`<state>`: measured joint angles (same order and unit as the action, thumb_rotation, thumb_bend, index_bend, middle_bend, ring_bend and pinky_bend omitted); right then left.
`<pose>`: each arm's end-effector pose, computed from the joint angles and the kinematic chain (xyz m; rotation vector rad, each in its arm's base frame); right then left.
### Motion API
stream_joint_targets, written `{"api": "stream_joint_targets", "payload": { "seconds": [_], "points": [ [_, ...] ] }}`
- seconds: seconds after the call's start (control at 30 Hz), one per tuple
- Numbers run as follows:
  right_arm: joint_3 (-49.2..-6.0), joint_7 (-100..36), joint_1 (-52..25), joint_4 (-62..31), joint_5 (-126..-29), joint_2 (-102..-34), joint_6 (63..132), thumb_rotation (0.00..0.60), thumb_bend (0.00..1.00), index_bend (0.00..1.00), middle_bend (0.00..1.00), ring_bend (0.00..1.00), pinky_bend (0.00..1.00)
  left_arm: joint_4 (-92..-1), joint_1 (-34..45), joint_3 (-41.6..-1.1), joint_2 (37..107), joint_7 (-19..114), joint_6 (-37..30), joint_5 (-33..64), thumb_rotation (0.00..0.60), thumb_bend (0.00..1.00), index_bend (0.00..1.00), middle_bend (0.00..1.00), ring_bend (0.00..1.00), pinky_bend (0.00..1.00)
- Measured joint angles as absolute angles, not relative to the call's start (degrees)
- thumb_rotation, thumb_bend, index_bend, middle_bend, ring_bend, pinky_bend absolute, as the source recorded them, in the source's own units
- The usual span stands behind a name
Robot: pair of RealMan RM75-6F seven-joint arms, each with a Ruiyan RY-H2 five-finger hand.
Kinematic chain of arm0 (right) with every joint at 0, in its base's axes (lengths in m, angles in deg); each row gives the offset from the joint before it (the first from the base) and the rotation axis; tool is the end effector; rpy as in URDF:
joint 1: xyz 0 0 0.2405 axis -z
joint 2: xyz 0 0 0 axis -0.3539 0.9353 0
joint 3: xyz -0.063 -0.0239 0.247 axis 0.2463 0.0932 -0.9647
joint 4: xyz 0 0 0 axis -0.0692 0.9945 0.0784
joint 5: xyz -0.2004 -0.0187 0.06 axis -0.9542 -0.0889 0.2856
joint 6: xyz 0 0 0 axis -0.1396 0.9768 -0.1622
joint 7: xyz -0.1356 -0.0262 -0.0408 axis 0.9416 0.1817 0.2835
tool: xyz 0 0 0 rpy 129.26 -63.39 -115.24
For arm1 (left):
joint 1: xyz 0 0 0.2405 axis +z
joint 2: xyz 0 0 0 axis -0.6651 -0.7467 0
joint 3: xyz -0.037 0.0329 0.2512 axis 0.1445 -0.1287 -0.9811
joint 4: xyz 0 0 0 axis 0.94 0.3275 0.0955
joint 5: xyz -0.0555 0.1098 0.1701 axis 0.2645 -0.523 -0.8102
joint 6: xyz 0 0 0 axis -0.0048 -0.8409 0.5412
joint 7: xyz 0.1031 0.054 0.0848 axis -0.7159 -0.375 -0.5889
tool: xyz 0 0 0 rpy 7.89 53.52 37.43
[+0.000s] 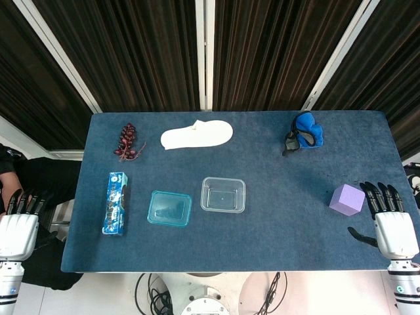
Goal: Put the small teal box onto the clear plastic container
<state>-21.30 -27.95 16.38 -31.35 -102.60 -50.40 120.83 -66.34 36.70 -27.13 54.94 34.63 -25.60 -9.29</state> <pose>-0.3092 -0.1825 0.1598 1.3962 -0.8013 0.9080 -0.3071 0.1800 0.1509 -1.4372 -0.7338 -0.7694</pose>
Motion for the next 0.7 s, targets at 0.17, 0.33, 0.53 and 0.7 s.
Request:
{"api": "stream_joint_targets", "payload": {
  "seconds": [0.17, 0.33, 0.53, 0.7],
  "points": [
    [-21.63, -27.46, 15.96, -31.73, -102.47, -50.45, 120.5, 0.6, 0.02, 0.0, 0.1, 0.0, 0.02, -65.66, 36.75, -27.19, 55.5, 34.95, -25.47, -9.1, 0.6, 0.0, 0.17, 0.13, 0.05, 0.06],
    [-21.71, -27.79, 15.95, -31.49, -102.67, -50.5, 120.82, 0.6, 0.02, 0.0, 0.1, 0.0, 0.02, -66.0, 36.69, -27.12, 55.49, 34.56, -25.84, -9.59, 0.6, 0.0, 0.17, 0.13, 0.05, 0.06],
    [-21.75, -29.23, 16.44, -30.35, -102.76, -50.72, 121.85, 0.6, 0.02, 0.0, 0.1, 0.0, 0.02, -67.89, 35.0, -26.65, 55.56, 33.31, -25.23, -11.38, 0.6, 0.0, 0.17, 0.13, 0.05, 0.06],
    [-21.78, -29.99, 16.41, -29.7, -103.68, -50.76, 122.51, 0.6, 0.02, 0.0, 0.1, 0.0, 0.02, -70.99, 31.02, -25.9, 55.21, 30.96, -21.15, -13.61, 0.6, 0.0, 0.17, 0.13, 0.05, 0.06]
  ]
}}
